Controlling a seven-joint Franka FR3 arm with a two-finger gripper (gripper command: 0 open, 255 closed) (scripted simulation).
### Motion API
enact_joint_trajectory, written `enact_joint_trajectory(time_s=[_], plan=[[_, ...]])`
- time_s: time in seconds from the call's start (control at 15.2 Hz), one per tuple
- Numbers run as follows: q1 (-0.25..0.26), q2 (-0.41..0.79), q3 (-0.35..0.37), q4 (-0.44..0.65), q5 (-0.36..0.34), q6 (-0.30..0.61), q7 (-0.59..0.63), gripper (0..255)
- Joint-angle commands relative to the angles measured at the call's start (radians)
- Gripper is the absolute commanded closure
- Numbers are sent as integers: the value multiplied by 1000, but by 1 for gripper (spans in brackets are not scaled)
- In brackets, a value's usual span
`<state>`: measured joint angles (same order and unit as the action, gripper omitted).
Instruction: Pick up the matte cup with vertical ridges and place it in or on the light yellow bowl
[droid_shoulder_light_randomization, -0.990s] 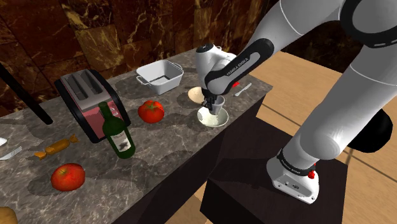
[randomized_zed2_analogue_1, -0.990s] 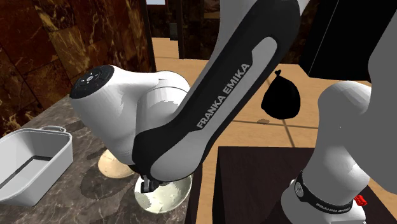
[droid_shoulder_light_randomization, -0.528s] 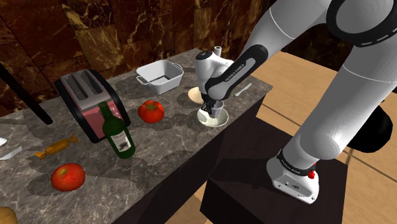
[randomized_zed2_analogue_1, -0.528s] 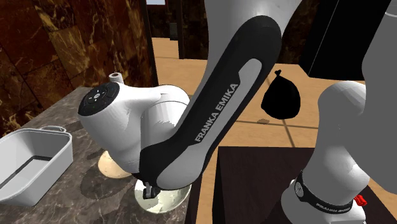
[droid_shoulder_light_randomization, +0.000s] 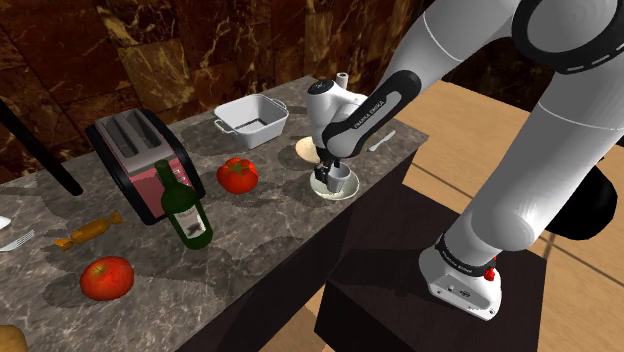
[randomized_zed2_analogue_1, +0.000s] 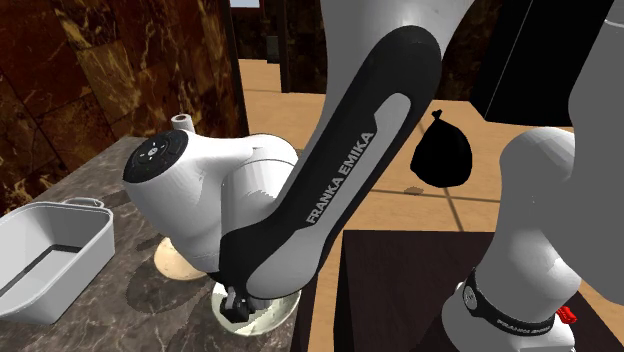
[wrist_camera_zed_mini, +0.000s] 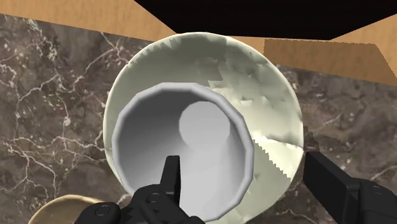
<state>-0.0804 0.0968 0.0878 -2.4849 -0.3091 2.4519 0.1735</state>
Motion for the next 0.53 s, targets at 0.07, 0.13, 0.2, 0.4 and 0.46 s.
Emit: enact_joint_trajectory(time_s=[0.07, 0.13, 0.2, 0.4, 0.46], plan=[[0, 0, 0, 0, 0, 0, 0, 0], [0, 0, 0, 0, 0, 0, 0, 0], [3, -28, 6, 7, 17, -34, -11, 0], [12, -98, 19, 36, 58, -131, -38, 0], [12, -98, 19, 36, 58, -131, -38, 0]])
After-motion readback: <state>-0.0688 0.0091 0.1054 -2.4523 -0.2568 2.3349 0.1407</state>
